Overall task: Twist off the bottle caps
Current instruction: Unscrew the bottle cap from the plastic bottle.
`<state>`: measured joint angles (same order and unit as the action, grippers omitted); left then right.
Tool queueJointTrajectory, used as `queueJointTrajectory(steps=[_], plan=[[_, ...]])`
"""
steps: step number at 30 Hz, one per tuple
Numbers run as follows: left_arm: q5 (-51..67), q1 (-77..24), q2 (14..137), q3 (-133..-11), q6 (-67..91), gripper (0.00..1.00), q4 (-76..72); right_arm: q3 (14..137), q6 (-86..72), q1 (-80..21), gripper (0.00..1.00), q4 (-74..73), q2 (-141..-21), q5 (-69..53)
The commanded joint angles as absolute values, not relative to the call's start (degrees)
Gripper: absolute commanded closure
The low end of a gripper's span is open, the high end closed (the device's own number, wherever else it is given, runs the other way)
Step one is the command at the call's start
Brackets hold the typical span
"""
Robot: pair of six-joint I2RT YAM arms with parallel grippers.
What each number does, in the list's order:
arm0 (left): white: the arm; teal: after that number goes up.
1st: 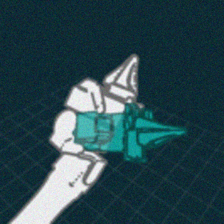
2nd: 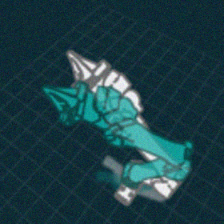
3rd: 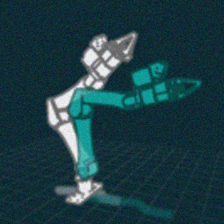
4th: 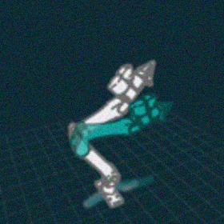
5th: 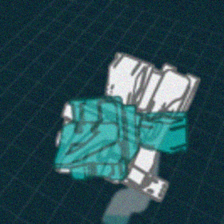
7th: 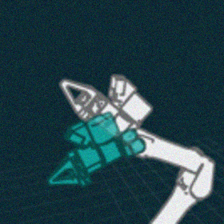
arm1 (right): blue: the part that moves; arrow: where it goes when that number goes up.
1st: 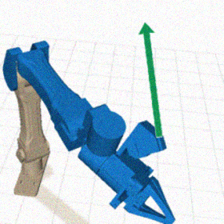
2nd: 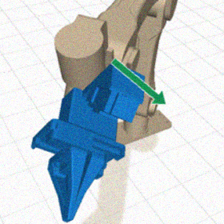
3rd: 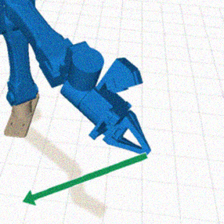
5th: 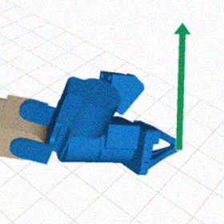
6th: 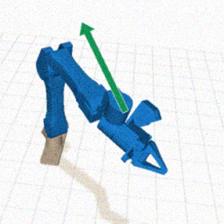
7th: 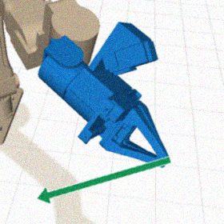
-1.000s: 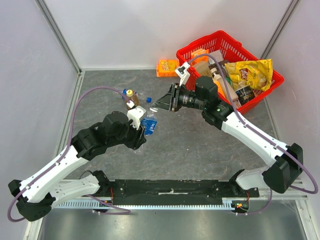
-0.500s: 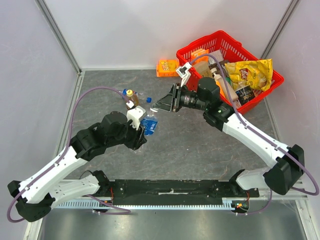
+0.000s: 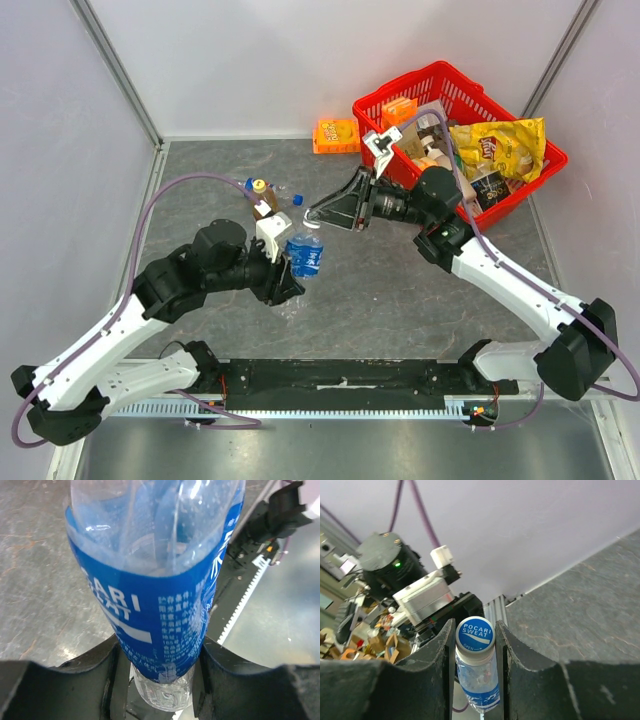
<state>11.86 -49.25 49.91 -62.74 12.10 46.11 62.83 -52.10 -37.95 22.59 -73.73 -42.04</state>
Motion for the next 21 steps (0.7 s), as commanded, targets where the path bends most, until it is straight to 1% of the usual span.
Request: queueJointTrajectory(steps=[1, 9, 12, 15, 21], plan=[[22.39, -49.48, 49.31, -64.60, 13.88, 0.98, 41.75, 62.40, -56.34, -38.85, 1.00, 38.40, -71.11, -52.19], [33.65, -49.48, 45.62, -64.25, 15.20, 0.98, 36.22, 62.67, -50.72, -38.85, 1.00, 38.32, -67.59, -59.23], [39.18, -49.48, 44.83, -63.55, 15.64, 0.98, 33.41, 61.70, -50.80, -38.76, 1.00, 40.95, -66.45, -60.90], [46.03, -49.48, 44.56, -61.88, 17.13, 0.98, 28.23, 60.65, -52.03, -38.85, 1.00, 44.81, -65.74, -61.78], [56.50, -49.48, 46.40, -59.77, 20.74, 0.98, 20.32, 58.89, -61.34, -38.76, 1.00, 60.97, -65.83, -64.51]])
